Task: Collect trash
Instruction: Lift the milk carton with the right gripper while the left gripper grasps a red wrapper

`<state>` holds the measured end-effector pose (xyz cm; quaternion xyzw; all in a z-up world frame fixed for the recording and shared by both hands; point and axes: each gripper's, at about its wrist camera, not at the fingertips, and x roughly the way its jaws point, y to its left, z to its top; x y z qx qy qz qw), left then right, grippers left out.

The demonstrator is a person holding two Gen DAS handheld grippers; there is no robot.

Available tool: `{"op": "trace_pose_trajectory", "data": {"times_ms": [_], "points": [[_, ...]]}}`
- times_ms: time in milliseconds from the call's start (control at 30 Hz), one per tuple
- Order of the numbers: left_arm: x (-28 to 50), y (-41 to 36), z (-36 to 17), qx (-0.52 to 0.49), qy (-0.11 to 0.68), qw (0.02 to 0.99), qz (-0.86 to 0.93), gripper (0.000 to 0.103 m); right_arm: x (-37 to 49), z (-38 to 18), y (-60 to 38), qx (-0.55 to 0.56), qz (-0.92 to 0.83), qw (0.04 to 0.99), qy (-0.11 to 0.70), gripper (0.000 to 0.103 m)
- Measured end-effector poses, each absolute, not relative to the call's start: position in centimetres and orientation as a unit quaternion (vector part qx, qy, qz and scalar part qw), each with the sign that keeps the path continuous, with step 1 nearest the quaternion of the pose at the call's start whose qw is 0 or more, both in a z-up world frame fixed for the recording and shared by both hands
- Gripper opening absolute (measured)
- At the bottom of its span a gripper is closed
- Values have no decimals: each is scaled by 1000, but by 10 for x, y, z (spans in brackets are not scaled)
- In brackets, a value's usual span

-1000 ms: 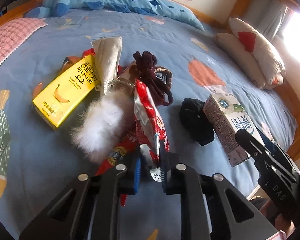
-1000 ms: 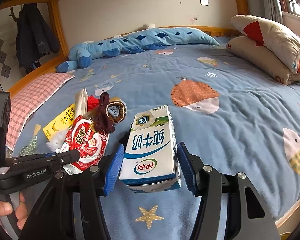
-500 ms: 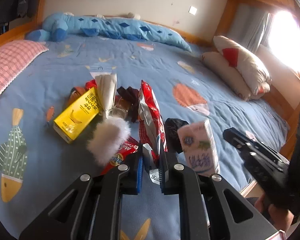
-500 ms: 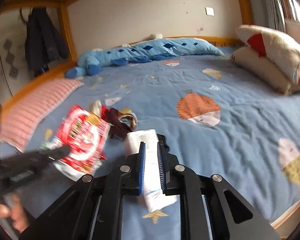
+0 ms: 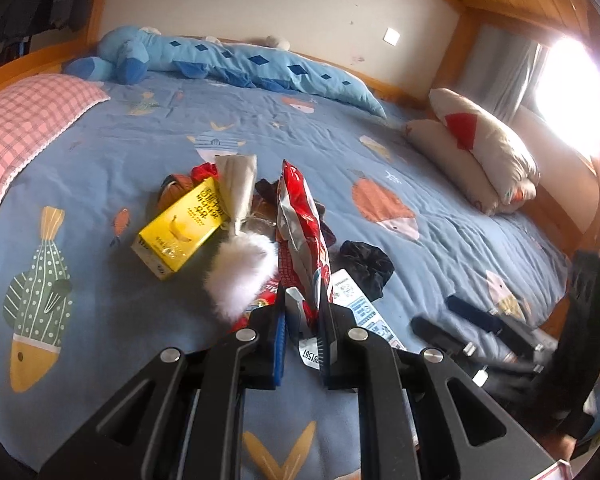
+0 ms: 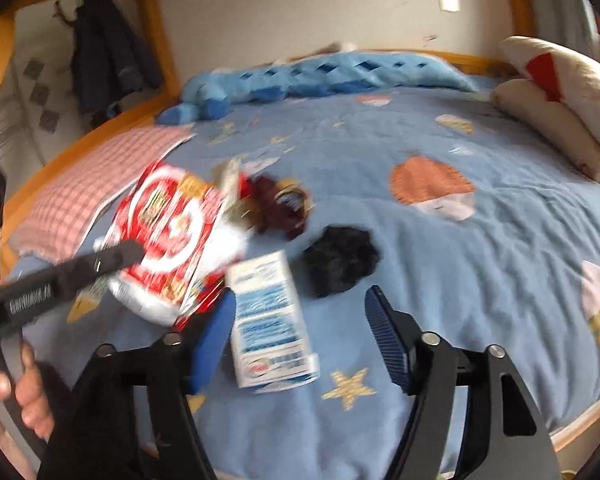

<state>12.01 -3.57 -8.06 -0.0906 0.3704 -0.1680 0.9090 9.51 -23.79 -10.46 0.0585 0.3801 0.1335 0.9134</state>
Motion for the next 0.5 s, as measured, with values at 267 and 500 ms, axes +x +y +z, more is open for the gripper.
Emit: {"op": "trace_pose_trajectory", "data": {"times_ms": [267, 500], "points": [[123, -22, -86, -100, 378, 905, -166, 13, 115, -143, -208, 38, 151, 885, 439, 66], [123, -21, -88, -103, 379, 904, -170, 13, 127, -159, -208, 46, 142, 876, 459, 54]]}}
